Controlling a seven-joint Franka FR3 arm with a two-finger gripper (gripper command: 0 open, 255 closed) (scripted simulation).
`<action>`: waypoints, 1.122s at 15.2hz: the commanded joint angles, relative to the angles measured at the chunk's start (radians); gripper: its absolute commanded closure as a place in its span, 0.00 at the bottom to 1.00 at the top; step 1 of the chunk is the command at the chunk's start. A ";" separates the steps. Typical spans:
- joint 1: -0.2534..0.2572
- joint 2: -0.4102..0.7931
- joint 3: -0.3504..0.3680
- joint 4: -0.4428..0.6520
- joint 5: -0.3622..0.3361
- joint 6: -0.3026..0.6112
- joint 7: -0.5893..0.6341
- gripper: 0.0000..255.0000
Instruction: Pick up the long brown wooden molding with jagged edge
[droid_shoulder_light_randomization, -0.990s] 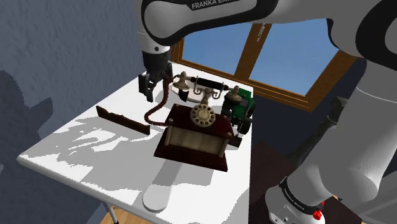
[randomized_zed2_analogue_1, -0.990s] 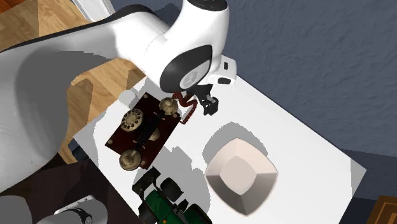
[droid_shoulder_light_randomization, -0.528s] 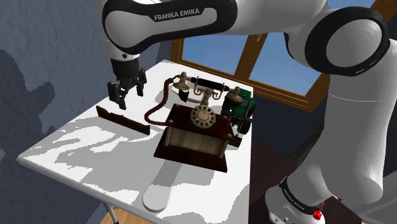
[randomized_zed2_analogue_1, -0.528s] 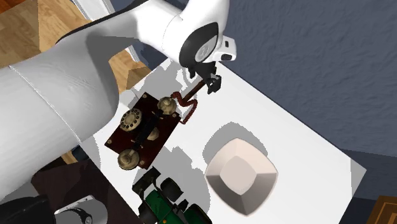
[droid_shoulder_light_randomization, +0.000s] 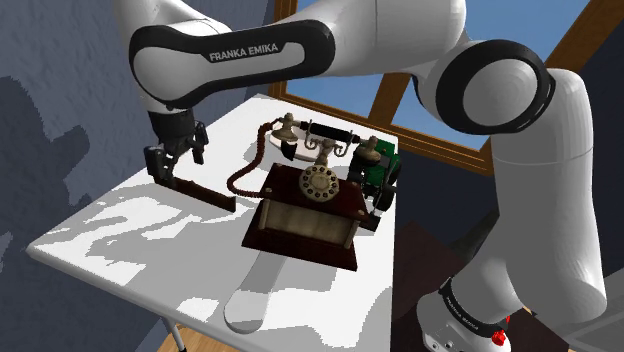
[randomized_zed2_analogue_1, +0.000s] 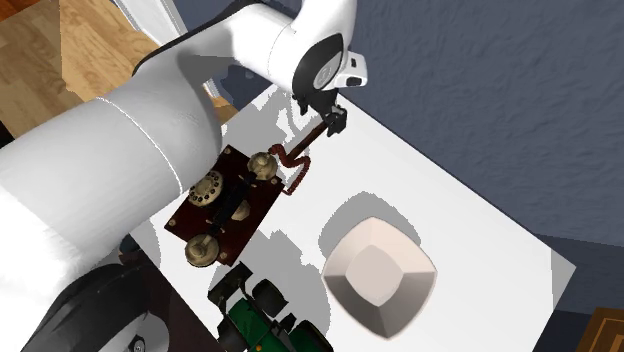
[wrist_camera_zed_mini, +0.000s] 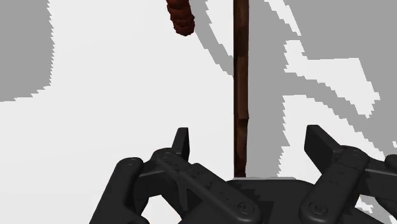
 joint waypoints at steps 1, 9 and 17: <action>0.000 0.007 -0.001 -0.014 -0.003 0.021 0.002 0.00; 0.000 0.013 -0.003 -0.026 -0.005 0.039 0.004 1.00; 0.000 0.006 -0.001 -0.011 -0.002 0.017 0.002 1.00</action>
